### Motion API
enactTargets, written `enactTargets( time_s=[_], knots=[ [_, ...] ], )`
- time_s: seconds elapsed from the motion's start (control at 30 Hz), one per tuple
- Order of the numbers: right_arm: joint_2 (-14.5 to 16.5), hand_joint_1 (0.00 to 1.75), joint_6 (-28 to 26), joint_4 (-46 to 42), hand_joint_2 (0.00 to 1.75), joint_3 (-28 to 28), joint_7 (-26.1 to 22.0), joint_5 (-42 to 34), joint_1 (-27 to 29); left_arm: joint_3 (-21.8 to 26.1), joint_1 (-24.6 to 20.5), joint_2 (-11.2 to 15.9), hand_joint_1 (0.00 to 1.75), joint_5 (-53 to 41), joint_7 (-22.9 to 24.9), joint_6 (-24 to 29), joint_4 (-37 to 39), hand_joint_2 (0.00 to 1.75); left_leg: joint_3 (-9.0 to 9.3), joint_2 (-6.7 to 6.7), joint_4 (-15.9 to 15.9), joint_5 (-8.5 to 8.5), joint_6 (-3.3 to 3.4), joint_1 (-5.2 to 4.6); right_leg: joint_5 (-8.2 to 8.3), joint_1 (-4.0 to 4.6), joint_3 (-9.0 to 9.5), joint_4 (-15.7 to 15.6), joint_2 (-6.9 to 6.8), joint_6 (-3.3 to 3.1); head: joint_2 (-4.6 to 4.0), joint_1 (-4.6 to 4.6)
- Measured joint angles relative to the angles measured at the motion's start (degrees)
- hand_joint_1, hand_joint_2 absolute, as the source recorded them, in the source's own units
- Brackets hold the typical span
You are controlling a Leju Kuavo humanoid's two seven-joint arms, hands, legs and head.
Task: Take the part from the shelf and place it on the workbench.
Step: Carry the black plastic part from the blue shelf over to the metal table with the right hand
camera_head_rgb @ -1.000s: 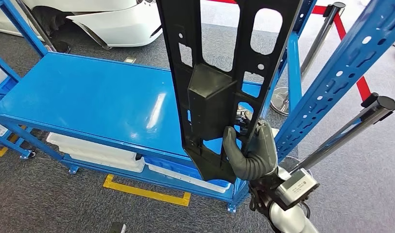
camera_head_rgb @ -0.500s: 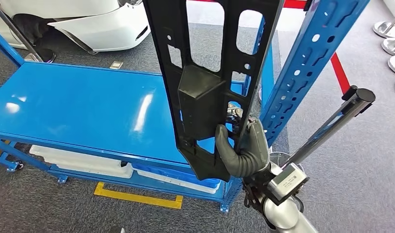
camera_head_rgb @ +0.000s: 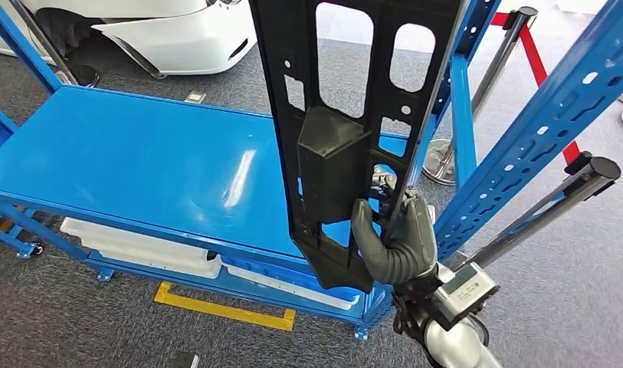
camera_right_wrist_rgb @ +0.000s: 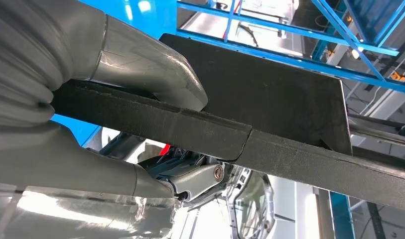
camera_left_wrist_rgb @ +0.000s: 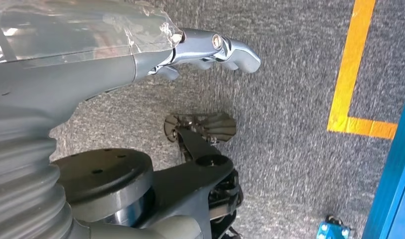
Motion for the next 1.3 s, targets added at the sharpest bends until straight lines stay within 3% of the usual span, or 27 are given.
enactTargets(
  time_s=[0.07, 0.13, 0.2, 0.27, 0.37, 0.43, 0.47, 0.53, 0.6, 0.77, 0.8, 0.9, 0.93, 0.97, 1.0, 1.07, 1.13, 1.23, 1.3],
  knots=[
    [-0.01, 1.75, 0.01, -0.01, 1.75, 0.0, 0.02, 0.07, -0.04, 0.01, -0.04, -0.01, 0.0, 0.0, -0.02, -0.07, 0.0, 1.75, 0.3, -0.08, 0.02, -0.21, -0.23, -0.08, 3.58, 0.36, 3.86, -8.3, -0.08, -0.7, 0.0, 0.37],
    [-0.01, 1.75, 0.01, -0.02, 1.75, 0.0, 0.02, 0.1, -0.08, 0.01, -0.08, -0.03, 0.0, 0.0, -0.03, -0.09, 0.0, 1.75, 0.35, -0.11, 0.01, -0.33, -0.72, -0.07, 4.44, 0.85, 5.52, -12.04, -0.06, -1.16, 0.01, 0.44],
    [0.0, 1.75, 0.01, -0.03, 1.75, 0.0, 0.02, 0.1, -0.08, 0.01, -0.1, -0.04, 0.0, -0.01, -0.03, -0.09, 0.0, 1.75, 0.38, -0.09, -0.08, -0.4, -1.35, -0.03, 4.55, 0.94, 5.69, -12.49, 0.06, -1.5, 0.01, 0.36],
    [0.02, 1.75, 0.02, -0.04, 1.75, 0.0, 0.04, 0.1, -0.1, 0.0, -0.12, -0.04, 0.0, -0.01, -0.05, -0.09, 0.0, 1.75, 0.08, -0.11, 1.38, -1.52, -1.86, -0.06, 4.9, 0.65, 6.26, -13.4, -0.08, -1.98, 0.0, 0.03],
    [0.05, 1.75, 0.09, -0.04, 1.75, 0.0, 0.07, 0.1, -0.13, 0.01, -0.07, -0.04, 0.0, -0.01, -0.1, -0.09, 0.0, 1.75, -3.79, -0.16, 10.5, -6.27, -2.34, 0.05, 5.0, 0.55, 6.74, -13.9, -0.34, -2.51, 0.01, -1.02],
    [0.06, 1.75, 0.17, -0.04, 1.75, 0.0, 0.08, 0.1, -0.08, 0.0, 0.05, -0.04, 0.0, -0.01, -0.1, -0.09, 0.0, 1.75, -6.16, -0.15, 15.12, -7.39, -2.66, 0.23, 4.87, 0.61, 6.75, -13.71, -0.3, -2.63, 0.01, -1.52],
    [0.06, 1.75, 0.21, -0.03, 1.75, 0.0, 0.1, 0.1, -0.06, 0.0, 0.08, -0.03, 0.0, 0.0, -0.1, -0.09, 0.0, 1.75, -6.04, -0.14, 14.57, -6.39, -2.81, 0.35, 4.76, 0.58, 6.75, -13.54, -0.23, -2.6, 0.0, -1.72],
    [0.07, 1.75, 0.24, -0.02, 1.75, 0.0, 0.13, 0.1, -0.03, 0.01, 0.06, -0.01, 0.0, 0.0, -0.1, -0.09, 0.0, 1.75, -3.36, -0.15, 8.26, -2.64, -3.04, 0.67, 4.33, 0.41, 6.75, -12.92, -0.05, -2.31, 0.0, -2.14],
    [0.08, 1.75, 0.24, -0.03, 1.75, 0.0, 0.14, 0.1, -0.06, 0.02, 0.02, -0.01, 0.0, 0.0, -0.09, -0.09, 0.0, 1.75, -0.97, -0.29, 2.49, -0.54, -2.8, 0.72, 3.76, 0.51, 6.43, -11.99, 0.12, -1.73, 0.0, -2.7],
    [0.08, 1.75, 0.24, -0.03, 1.75, 0.0, 0.17, 0.1, -0.06, 0.03, 0.0, 0.01, 0.0, 0.0, -0.1, -0.09, 0.0, 1.75, -0.68, -0.42, 0.82, -0.11, -0.86, 0.47, 2.71, 0.37, 5.6, -10.44, 0.14, -0.32, 0.01, -2.24],
    [0.08, 1.75, 0.24, -0.03, 1.75, 0.0, 0.16, 0.1, -0.07, 0.05, -0.04, 0.02, 0.0, 0.0, -0.1, -0.09, 0.0, 1.75, -0.64, -0.38, 0.61, 0.04, -0.55, 0.54, 1.45, 0.27, 4.72, -8.43, 0.07, -0.02, 0.01, -1.98],
    [0.07, 1.75, 0.23, -0.03, 1.75, 0.0, 0.16, 0.1, 0.01, 0.09, -0.02, 0.04, 0.0, 0.0, -0.1, -0.09, 0.0, 1.75, -0.7, -0.32, 0.46, 0.15, -0.15, 0.44, -3.41, 0.02, -0.21, 1.96, -0.04, 0.51, 0.01, -0.74],
    [0.05, 1.75, 0.23, -0.02, 1.75, 0.0, 0.17, 0.1, 0.08, 0.09, 0.0, 0.04, 0.0, 0.0, -0.09, -0.09, 0.0, 1.75, -0.71, -0.33, 0.47, 0.14, -0.14, 0.4, -3.82, -0.03, -1.29, 4.09, -0.04, 0.53, 0.01, -0.44],
    [0.04, 1.75, 0.24, -0.02, 1.75, 0.0, 0.17, 0.1, 0.12, 0.09, 0.02, 0.04, 0.0, -0.01, -0.09, -0.09, 0.0, 1.75, -0.67, -0.35, 0.47, 0.13, -0.15, 0.37, -3.13, -0.06, -1.32, 4.07, -0.04, 0.46, 0.01, -0.16],
    [0.04, 1.75, 0.24, -0.02, 1.75, 0.0, 0.17, 0.1, 0.14, 0.09, 0.02, 0.04, 0.0, -0.01, -0.09, -0.09, 0.0, 1.75, -0.59, -0.38, 0.47, 0.11, -0.17, 0.36, -1.47, -0.06, -0.23, 1.76, -0.04, 0.3, 0.01, 0.1],
    [0.04, 1.75, 0.24, -0.02, 1.75, 0.0, 0.16, 0.1, 0.14, 0.09, 0.01, 0.04, 0.0, -0.04, -0.09, -0.09, 0.0, 1.75, -0.32, -0.45, 0.42, 0.02, -0.35, 0.33, 2.32, 0.1, 3.83, -6.51, -0.06, -0.2, 0.0, 0.51],
    [0.04, 1.75, 0.24, -0.02, 1.75, 0.0, 0.13, 0.1, 0.07, 0.09, -0.01, 0.04, 0.0, -0.08, -0.09, -0.09, 0.0, 1.75, -0.17, -0.49, 0.28, 0.0, -0.84, 0.37, 3.83, 0.55, 6.25, -11.71, 0.02, -0.67, 0.01, 0.65],
    [0.05, 1.75, 0.26, -0.02, 1.75, 0.0, 0.08, 0.1, -0.01, 0.09, -0.02, -0.02, 0.0, -0.13, -0.08, -0.09, 0.0, 1.75, -0.03, -0.48, 0.1, 0.0, -1.89, 0.58, 4.07, 0.91, 6.56, -12.76, 0.15, -1.41, 0.01, 0.56],
    [0.08, 1.75, 0.31, -0.02, 1.75, 0.0, 0.07, 0.1, -0.05, 0.09, -0.05, -0.03, 0.0, -0.13, -0.09, -0.09, 0.0, 1.75, -0.74, -0.45, 2.25, -1.64, -2.25, 0.51, 4.48, 0.68, 6.97, -13.59, -0.04, -2.1, 0.0, 0.16]
  ],
)
